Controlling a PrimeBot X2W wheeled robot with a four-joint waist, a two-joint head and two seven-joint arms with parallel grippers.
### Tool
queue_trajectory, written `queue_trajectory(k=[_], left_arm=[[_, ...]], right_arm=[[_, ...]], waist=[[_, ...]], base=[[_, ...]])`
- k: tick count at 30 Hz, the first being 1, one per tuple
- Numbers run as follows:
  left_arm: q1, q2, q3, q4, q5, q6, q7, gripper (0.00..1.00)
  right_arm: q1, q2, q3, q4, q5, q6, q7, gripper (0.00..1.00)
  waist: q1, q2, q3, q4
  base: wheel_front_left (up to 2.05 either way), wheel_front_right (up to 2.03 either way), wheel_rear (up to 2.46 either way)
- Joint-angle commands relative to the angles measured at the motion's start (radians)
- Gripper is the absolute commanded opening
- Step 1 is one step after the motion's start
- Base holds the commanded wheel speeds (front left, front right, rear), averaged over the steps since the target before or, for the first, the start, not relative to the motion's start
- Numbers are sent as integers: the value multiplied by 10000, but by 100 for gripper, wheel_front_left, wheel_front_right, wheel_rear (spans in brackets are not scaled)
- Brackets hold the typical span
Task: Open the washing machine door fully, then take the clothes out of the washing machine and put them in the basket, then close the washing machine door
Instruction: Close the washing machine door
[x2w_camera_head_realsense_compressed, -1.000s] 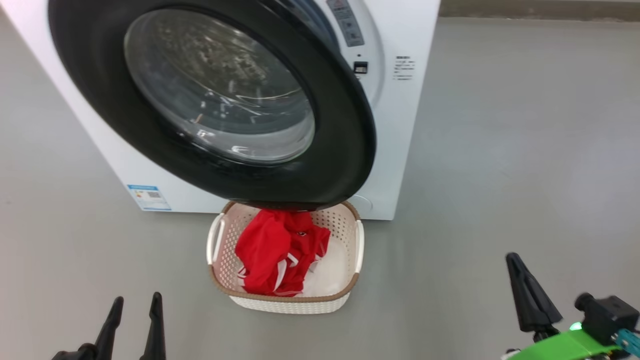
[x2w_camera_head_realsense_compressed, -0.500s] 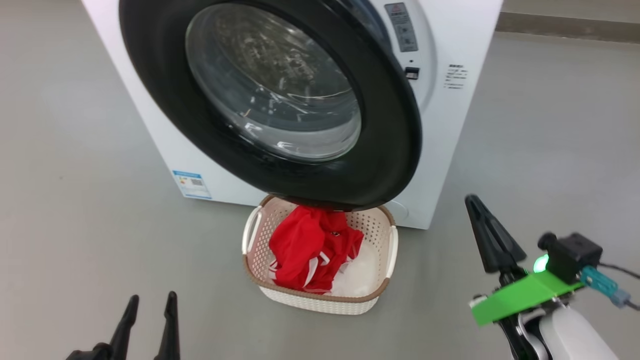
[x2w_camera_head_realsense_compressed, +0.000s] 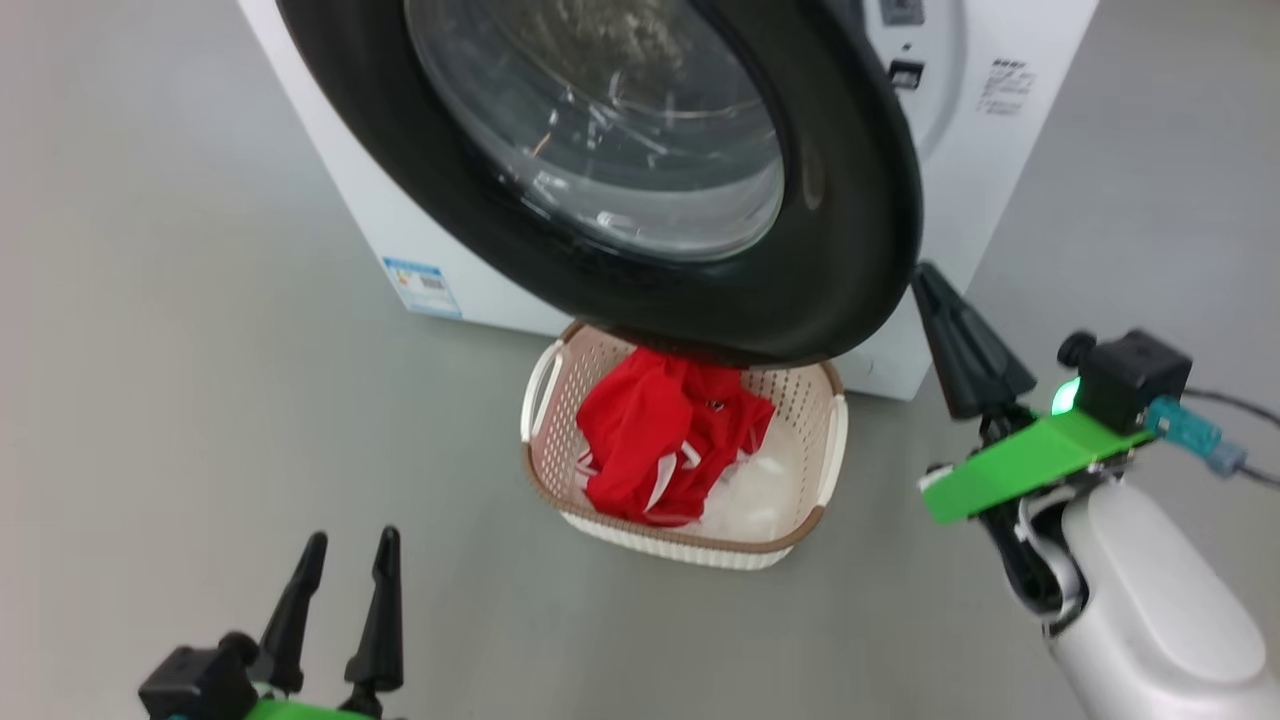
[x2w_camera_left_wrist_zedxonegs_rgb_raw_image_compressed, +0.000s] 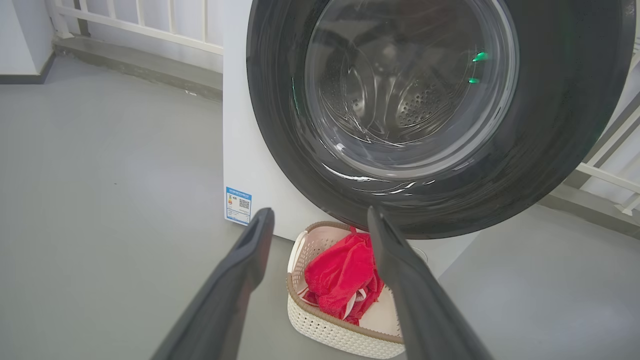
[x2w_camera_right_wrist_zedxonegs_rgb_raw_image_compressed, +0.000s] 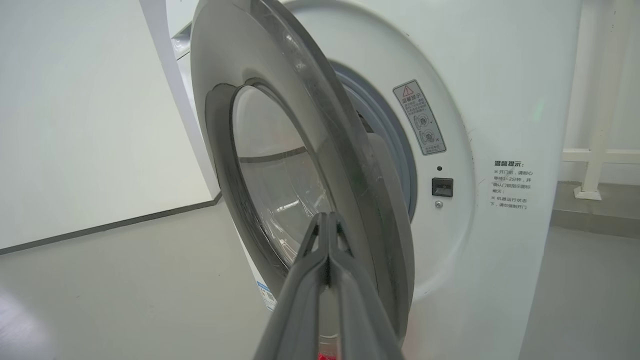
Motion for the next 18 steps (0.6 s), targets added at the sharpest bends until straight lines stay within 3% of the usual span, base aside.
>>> queue_trajectory(k=[1,18], left_arm=[[-356,81,260,-285,-76,-53,-49,100],[-1422,80,-332,-462,-810,106,-49,100]], right_arm=[[-420,-10,180,-170,55,65,-63,0],[-1986,-375,-146,359,-17,65,-63,0]], waist=[[0,0,516,276],[0,0,2120,767]], base=[[0,0,0],[0,0,0]])
